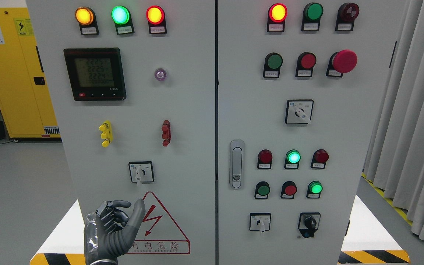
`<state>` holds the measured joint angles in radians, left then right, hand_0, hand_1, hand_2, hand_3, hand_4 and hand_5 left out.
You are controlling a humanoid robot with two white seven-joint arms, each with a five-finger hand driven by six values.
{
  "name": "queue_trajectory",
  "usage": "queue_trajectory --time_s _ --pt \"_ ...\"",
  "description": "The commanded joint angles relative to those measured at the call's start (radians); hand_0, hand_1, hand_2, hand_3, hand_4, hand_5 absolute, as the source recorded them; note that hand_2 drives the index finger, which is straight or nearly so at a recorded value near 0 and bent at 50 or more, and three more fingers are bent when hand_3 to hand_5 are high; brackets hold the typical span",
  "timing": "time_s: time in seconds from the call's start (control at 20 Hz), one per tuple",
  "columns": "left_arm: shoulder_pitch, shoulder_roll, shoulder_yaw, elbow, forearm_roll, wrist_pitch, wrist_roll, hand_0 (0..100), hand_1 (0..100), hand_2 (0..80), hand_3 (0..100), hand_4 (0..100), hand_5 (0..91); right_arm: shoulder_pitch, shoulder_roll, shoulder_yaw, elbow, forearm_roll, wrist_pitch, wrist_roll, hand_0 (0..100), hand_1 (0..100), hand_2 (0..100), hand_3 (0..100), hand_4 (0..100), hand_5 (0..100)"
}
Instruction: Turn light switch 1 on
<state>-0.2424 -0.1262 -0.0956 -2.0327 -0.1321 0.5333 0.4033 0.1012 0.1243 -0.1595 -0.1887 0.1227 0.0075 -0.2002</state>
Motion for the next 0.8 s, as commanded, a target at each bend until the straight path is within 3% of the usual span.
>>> queue_trajectory --time_s 0.0,0.75 --pt "-0.028 -0.009 0.007 0.011 0.002 0.007 -0.001 20 74 56.6 89 88 85.7 0.000 0.000 0.000 0.000 0.000 0.000 0.001 0 50 4 0 0 0" --pt "-0.067 -0.010 0.011 0.040 0.000 0.043 -0.004 19 75 56.7 89 88 85.8 0.000 0.000 0.000 0.000 0.000 0.000 0.001 0 50 4 0 0 0"
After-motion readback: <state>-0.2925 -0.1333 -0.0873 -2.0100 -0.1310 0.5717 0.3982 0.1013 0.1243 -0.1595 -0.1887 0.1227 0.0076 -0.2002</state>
